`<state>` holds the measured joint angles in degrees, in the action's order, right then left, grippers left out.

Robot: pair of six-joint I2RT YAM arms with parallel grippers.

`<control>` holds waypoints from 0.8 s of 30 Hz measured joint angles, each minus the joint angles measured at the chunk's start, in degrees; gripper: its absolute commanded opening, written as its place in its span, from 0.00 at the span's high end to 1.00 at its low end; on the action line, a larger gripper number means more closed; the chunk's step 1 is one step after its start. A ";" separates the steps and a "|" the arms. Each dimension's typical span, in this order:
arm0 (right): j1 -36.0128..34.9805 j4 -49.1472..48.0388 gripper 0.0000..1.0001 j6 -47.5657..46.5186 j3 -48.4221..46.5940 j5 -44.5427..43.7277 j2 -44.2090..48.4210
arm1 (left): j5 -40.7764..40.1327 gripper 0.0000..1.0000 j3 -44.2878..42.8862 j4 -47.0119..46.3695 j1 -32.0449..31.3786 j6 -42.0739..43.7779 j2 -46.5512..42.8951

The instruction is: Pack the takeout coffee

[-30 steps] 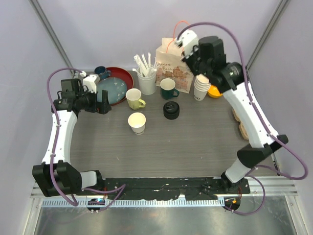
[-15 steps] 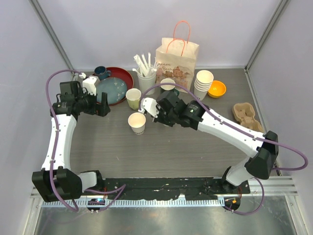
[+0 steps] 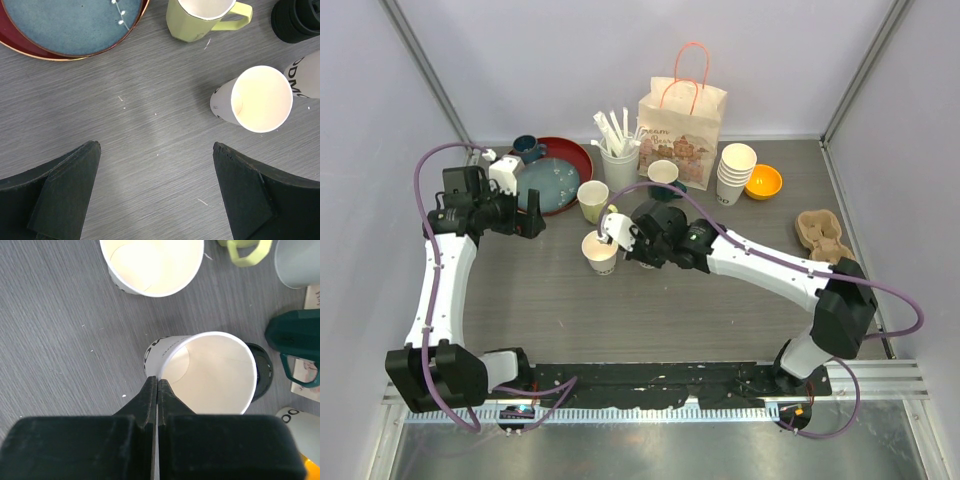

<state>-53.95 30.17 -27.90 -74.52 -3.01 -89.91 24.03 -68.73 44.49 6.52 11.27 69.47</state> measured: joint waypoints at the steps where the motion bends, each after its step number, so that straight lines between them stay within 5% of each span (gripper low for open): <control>1: 0.00 -0.31 0.99 0.02 0.37 0.37 -0.33 | -0.02 0.00 0.00 -0.02 0.00 0.00 0.00; 18: 0.07 -3.15 0.99 1.14 4.26 1.38 -2.40 | 0.00 0.00 0.09 -0.02 0.00 0.22 0.00; 24: 0.31 -3.28 0.79 1.42 4.33 1.66 -2.40 | 0.00 0.00 0.11 -0.02 0.00 0.24 0.00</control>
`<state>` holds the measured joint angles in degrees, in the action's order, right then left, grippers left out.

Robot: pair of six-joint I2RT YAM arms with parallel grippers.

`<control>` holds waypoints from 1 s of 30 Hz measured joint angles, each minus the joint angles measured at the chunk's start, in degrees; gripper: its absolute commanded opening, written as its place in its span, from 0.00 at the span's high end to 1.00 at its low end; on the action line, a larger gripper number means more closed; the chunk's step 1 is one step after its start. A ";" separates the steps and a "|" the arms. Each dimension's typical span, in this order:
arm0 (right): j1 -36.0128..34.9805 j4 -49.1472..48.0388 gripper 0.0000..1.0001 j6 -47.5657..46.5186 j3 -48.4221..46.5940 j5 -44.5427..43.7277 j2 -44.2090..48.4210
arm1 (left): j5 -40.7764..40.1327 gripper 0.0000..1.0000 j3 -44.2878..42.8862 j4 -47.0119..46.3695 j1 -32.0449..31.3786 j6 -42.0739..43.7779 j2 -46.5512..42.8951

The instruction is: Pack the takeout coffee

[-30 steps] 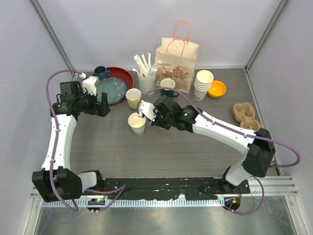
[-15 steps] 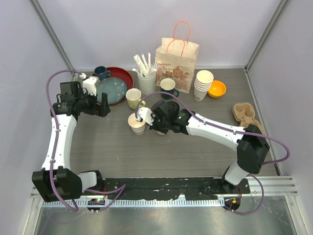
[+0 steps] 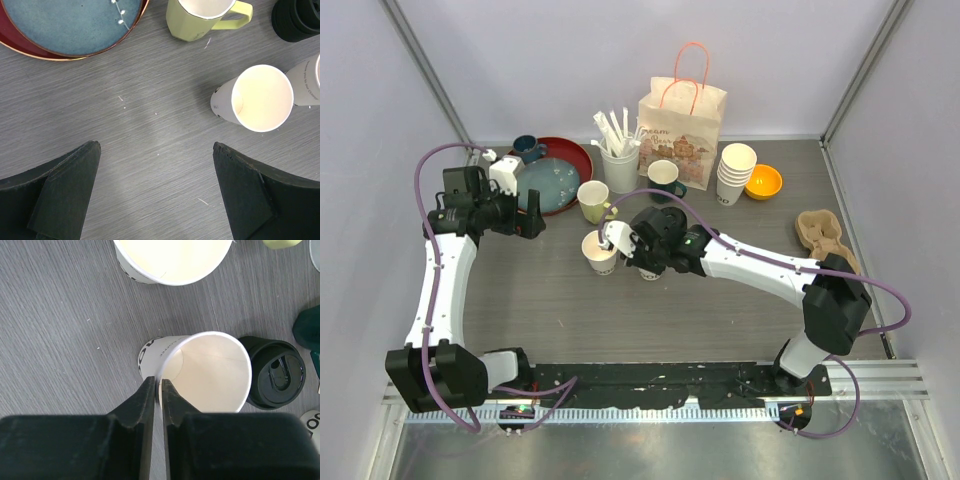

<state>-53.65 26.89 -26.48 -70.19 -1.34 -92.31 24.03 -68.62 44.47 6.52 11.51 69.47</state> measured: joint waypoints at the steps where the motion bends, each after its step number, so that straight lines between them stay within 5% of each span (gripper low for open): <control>1: 0.04 -0.04 0.69 0.09 0.02 0.00 0.00 | 0.00 0.00 0.00 0.00 0.00 0.02 0.00; 10: 0.13 0.20 0.36 1.99 -0.07 -0.04 0.87 | 0.02 0.00 0.00 0.02 0.00 0.66 0.00; 16: 2.54 0.28 0.41 10.88 -4.76 -1.20 5.55 | 0.07 0.00 0.00 0.02 0.02 0.79 0.00; 22: 16.33 -2.56 0.44 28.33 -10.49 -7.15 8.04 | 0.13 0.00 0.00 0.07 0.02 0.76 0.00; 30: 19.85 2.93 0.48 39.39 -13.99 -15.67 -2.71 | 0.07 0.00 0.00 0.17 0.02 0.74 0.24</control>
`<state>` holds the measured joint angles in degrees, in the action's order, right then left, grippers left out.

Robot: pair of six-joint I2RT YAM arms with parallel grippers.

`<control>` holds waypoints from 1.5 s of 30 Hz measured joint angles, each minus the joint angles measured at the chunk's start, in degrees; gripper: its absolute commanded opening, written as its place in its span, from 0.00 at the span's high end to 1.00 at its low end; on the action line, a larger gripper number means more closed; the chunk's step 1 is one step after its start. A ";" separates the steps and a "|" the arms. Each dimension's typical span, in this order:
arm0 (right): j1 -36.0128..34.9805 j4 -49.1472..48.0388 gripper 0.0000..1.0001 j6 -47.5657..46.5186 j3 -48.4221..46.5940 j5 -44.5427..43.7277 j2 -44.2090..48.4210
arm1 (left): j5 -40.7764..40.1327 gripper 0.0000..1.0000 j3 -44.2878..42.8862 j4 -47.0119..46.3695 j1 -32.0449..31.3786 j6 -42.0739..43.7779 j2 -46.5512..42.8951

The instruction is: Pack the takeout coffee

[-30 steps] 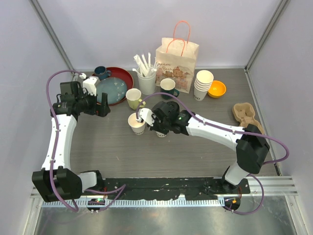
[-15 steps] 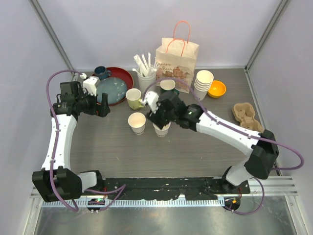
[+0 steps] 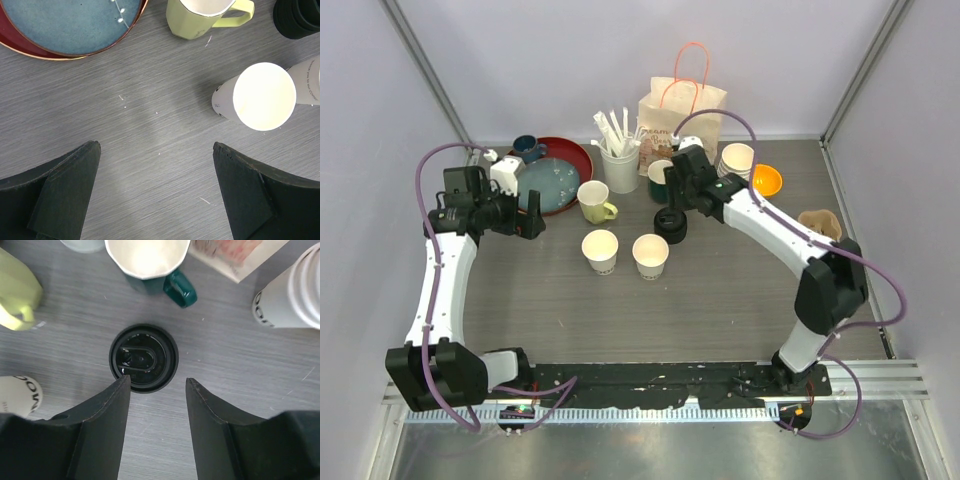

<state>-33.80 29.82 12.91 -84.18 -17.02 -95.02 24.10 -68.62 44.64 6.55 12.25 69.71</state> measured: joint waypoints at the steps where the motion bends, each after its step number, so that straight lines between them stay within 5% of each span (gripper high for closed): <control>1: -0.17 0.57 0.48 0.28 -0.39 -0.07 -1.90 | -0.02 0.00 0.00 0.00 0.00 -0.02 0.11; 18: 0.42 1.44 0.52 -6.03 -3.52 1.53 -9.09 | -4.98 0.00 -2.40 7.39 0.00 0.87 5.16; 30: 1.38 1.16 0.45 -8.13 -5.62 4.85 -15.63 | -7.63 0.00 -6.32 12.41 0.00 1.51 6.29; 45: 1.42 1.88 0.52 -8.31 -7.06 6.23 -19.15 | -8.57 0.00 -7.43 13.35 0.02 1.49 8.46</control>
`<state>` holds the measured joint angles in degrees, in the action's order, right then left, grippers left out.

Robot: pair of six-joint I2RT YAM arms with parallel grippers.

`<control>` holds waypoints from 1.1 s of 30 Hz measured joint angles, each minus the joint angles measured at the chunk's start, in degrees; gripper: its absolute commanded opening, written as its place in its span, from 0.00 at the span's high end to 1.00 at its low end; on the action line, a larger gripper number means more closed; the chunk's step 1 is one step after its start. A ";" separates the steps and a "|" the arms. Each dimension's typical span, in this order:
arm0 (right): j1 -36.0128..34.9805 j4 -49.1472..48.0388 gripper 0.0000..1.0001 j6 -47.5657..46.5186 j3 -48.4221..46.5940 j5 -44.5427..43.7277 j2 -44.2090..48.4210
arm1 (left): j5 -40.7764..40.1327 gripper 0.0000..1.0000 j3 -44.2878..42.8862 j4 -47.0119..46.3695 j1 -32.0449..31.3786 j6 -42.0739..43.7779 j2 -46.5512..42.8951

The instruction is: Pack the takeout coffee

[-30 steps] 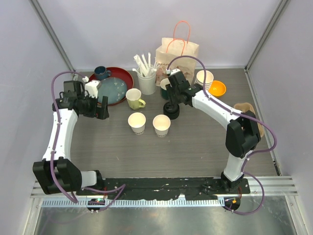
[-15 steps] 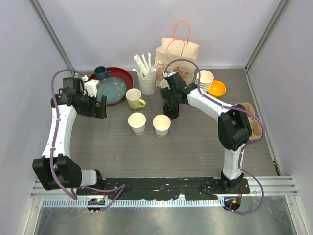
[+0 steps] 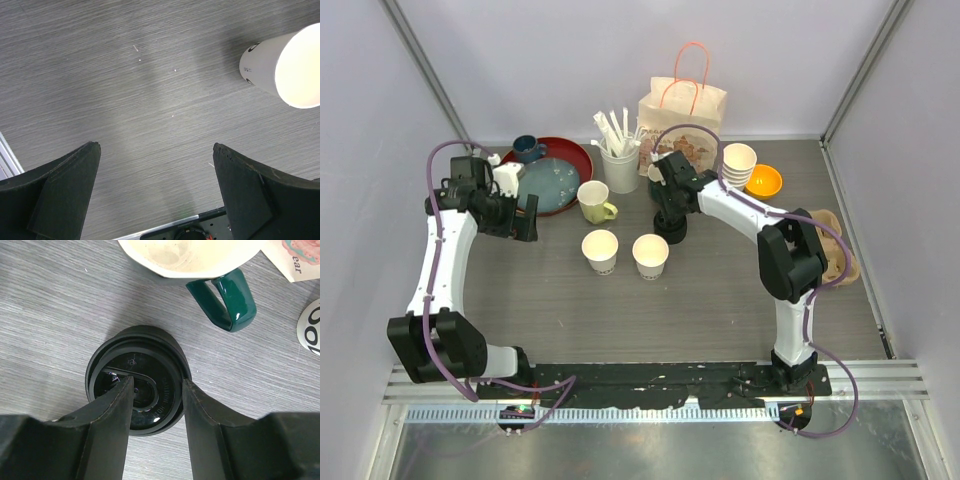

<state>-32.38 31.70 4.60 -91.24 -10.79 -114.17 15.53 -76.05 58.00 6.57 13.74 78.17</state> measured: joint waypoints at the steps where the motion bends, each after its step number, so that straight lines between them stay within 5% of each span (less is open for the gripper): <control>1: 0.00 0.02 0.53 0.02 -0.09 0.02 0.00 | 0.00 0.00 0.00 0.00 0.00 0.00 0.00; 20: 0.37 0.11 0.51 0.00 -0.13 -2.12 0.00 | 0.00 0.00 -0.02 -0.02 -0.02 -0.02 0.04; 33: 3.06 -0.52 0.92 0.70 0.52 1.01 0.28 | 0.04 0.00 -0.02 -0.02 -0.02 -0.02 0.04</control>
<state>-29.32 31.18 5.30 -90.72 -9.78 -113.89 15.57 -76.07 57.98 6.55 13.72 78.22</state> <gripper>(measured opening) 0.296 0.996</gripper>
